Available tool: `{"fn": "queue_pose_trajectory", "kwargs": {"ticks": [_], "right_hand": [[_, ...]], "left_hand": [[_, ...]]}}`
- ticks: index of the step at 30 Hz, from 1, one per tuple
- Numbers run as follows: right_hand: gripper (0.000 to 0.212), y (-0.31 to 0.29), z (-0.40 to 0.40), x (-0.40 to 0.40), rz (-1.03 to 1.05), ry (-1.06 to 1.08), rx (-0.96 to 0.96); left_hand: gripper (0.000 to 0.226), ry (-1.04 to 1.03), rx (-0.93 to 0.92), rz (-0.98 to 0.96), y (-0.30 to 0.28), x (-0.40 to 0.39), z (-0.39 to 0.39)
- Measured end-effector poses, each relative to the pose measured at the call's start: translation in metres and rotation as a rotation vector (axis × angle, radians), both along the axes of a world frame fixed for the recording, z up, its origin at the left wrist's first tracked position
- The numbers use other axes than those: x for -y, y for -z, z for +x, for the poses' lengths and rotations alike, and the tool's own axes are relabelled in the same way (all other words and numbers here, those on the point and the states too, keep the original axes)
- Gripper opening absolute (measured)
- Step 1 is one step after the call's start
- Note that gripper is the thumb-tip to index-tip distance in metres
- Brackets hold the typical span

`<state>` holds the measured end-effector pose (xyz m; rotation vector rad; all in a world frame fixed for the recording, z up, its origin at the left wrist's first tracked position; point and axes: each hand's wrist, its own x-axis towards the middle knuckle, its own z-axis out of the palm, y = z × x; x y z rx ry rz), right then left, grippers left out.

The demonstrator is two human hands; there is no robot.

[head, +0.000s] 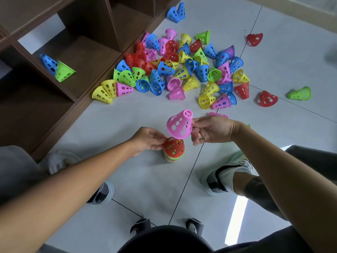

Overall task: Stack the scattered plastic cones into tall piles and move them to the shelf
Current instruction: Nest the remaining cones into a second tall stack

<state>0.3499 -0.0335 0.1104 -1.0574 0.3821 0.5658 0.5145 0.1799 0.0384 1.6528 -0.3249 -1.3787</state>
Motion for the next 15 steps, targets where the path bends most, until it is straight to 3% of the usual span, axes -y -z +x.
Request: {"fn": "queue_pose_trajectory", "kwargs": {"ticks": [4,7,15], "right_hand": [[0.025,0.009,0.0,-0.005,-0.04,-0.088,-0.068],[0.032,0.016,-0.003,-0.005,-0.104,-0.11,-0.123],[0.035,0.034,-0.005,-0.006,-0.302,-0.174,-0.219]], "left_hand": [[0.019,0.026,0.012,0.017,0.003,0.0,0.007],[0.007,0.008,0.121,0.043,0.005,-0.002,0.03],[0.013,-0.05,0.806,0.183,0.002,-0.015,0.149]]}}
